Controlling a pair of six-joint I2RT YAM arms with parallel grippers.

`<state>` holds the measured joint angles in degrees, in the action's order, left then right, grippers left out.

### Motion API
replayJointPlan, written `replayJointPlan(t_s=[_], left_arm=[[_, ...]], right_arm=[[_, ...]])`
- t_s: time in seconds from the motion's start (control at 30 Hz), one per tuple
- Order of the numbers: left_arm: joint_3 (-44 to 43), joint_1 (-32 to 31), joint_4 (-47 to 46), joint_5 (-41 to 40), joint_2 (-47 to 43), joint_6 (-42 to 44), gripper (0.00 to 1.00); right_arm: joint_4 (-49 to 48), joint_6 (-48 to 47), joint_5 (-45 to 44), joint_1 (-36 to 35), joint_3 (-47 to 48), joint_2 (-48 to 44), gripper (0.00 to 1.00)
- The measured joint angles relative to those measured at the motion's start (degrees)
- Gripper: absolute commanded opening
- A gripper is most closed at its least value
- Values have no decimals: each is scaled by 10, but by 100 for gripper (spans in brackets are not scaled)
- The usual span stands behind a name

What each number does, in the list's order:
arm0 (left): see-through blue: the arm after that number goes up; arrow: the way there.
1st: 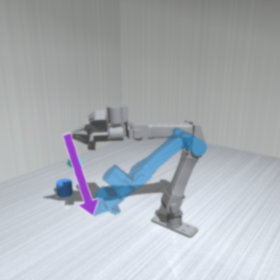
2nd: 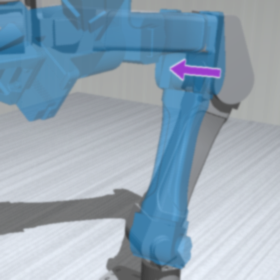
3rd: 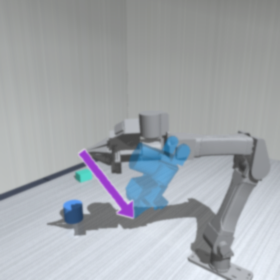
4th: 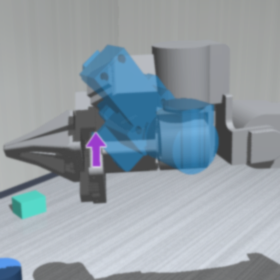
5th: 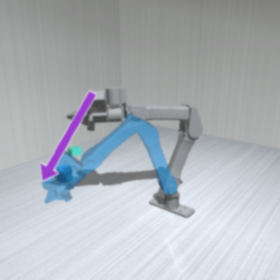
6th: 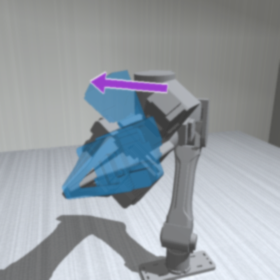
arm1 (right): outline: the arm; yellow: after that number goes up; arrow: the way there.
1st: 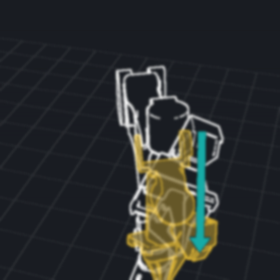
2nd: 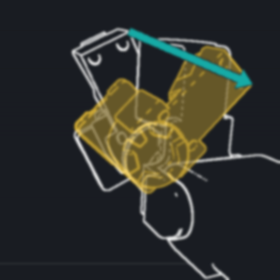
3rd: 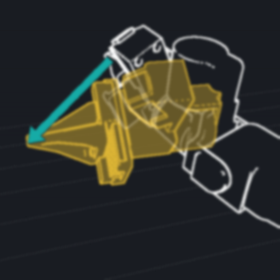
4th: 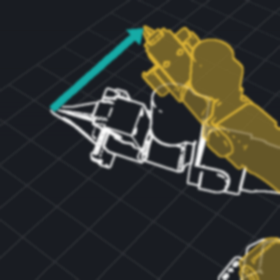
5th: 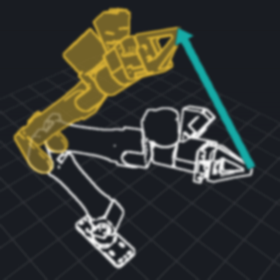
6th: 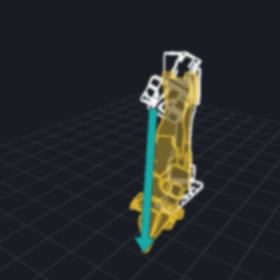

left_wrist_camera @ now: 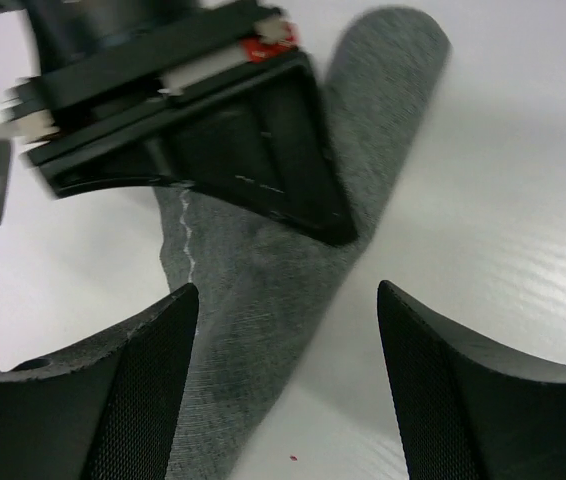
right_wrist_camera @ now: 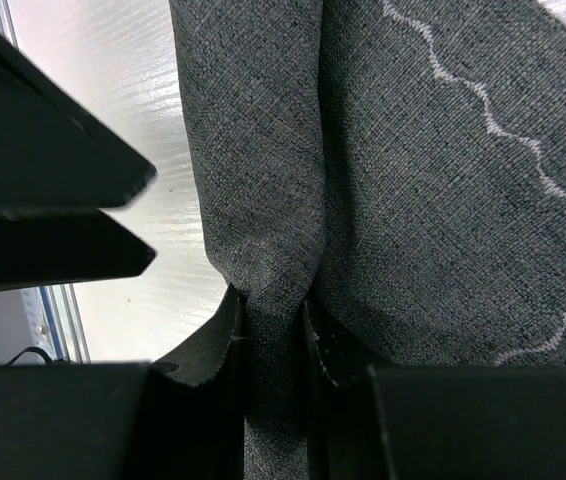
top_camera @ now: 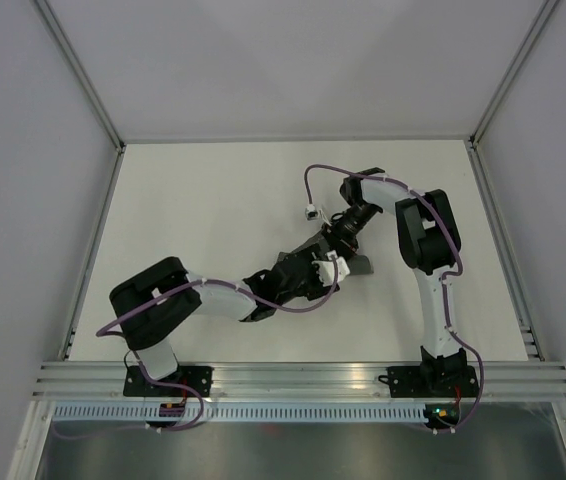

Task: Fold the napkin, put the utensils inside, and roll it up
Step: Roll the napkin with the utensil

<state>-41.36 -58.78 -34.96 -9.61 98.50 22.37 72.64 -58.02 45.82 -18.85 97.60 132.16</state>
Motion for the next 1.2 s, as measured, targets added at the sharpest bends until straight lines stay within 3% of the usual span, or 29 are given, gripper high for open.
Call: replayJointPlan(t_s=[0.2,0.4,0.47,0.53,0.57,0.67,0.7,0.73,0.83,0.87,0.97,1.2], left_arm=[[-9,-21,38,-9,33,116,77],[-35,-18,43,-26,65,179,76],[-46,-15,43,-30,75,186,72],[-58,-10,49,-35,85,191,62],[-65,-8,53,-36,90,192,49],[-82,-5,84,-30,101,191,25],[-86,-6,90,-30,103,192,21],[-92,-6,100,-29,103,192,13],[-106,-6,129,-25,103,193,6],[-108,-6,135,-23,103,193,5],[-115,-3,145,-12,102,188,2],[-120,21,158,42,96,150,2]], right_arm=[[13,3,0,0,12,10,1],[14,3,0,0,13,10,0],[15,3,0,0,13,10,0],[15,3,0,0,13,11,0],[15,3,0,0,13,11,1],[15,5,0,1,14,11,1],[15,6,0,1,14,11,2],[15,6,0,1,14,11,5],[15,6,1,3,13,11,31],[15,7,2,4,13,11,44],[21,18,10,8,9,4,58],[-8,23,14,43,-5,-29,66]])
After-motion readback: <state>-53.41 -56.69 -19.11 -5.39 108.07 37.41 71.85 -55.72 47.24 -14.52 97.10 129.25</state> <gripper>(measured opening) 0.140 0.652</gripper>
